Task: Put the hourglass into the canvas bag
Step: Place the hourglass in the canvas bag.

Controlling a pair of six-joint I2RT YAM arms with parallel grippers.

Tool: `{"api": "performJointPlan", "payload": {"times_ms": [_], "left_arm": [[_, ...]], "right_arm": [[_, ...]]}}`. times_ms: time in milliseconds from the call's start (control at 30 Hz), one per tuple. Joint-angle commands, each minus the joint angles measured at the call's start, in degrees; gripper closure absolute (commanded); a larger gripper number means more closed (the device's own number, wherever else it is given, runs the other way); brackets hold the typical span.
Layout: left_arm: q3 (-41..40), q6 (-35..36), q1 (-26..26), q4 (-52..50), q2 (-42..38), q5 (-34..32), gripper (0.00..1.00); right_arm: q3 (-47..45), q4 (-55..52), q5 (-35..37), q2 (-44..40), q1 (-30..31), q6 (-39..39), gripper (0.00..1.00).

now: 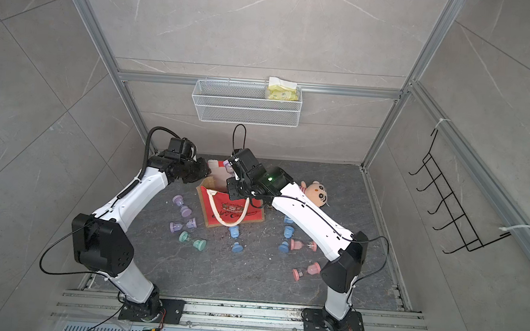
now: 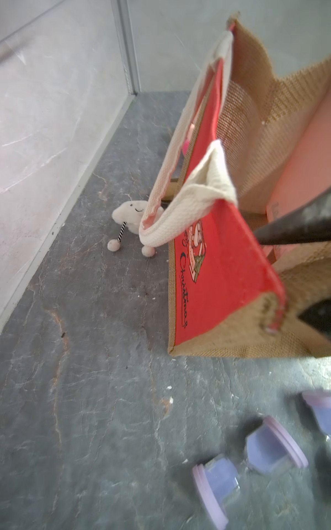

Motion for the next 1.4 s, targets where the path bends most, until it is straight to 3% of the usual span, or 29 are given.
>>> {"api": "performJointPlan", "payload": {"times_ms": [0, 133, 300, 633, 1000, 1367], "left_arm": [[1.76, 1.64, -0.4, 1.5, -1.37, 1.23, 0.89], [-0.53, 1.59, -0.8, 2.59, -3.89, 1.88, 0.99], [-3.86, 1.29, -0.81, 5.18, -7.48, 2.69, 1.0], [-5.11, 0.65, -0.77, 6.03, -10.48, 2.77, 1.0], [-8.28, 0.27, -0.9, 9.27, -13.48, 8.53, 1.0], [-10.44, -0.2, -0.97, 9.73, -15.24, 5.79, 1.0]], "right_arm": [[5.04, 0.64, -0.31, 2.79, -0.2, 0.69, 1.0], [13.41, -4.64, -0.32, 9.49, -0.43, 0.7, 1.0], [18.93, -7.37, 0.91, 14.52, -0.67, 1.21, 1.0], [18.53, -10.67, 0.27, 18.33, -1.31, 2.26, 1.0], [23.55, -15.22, -2.36, 25.09, -1.53, 3.08, 1.0], [26.09, -13.69, -4.39, 31.93, -1.49, 4.66, 1.0]]}}
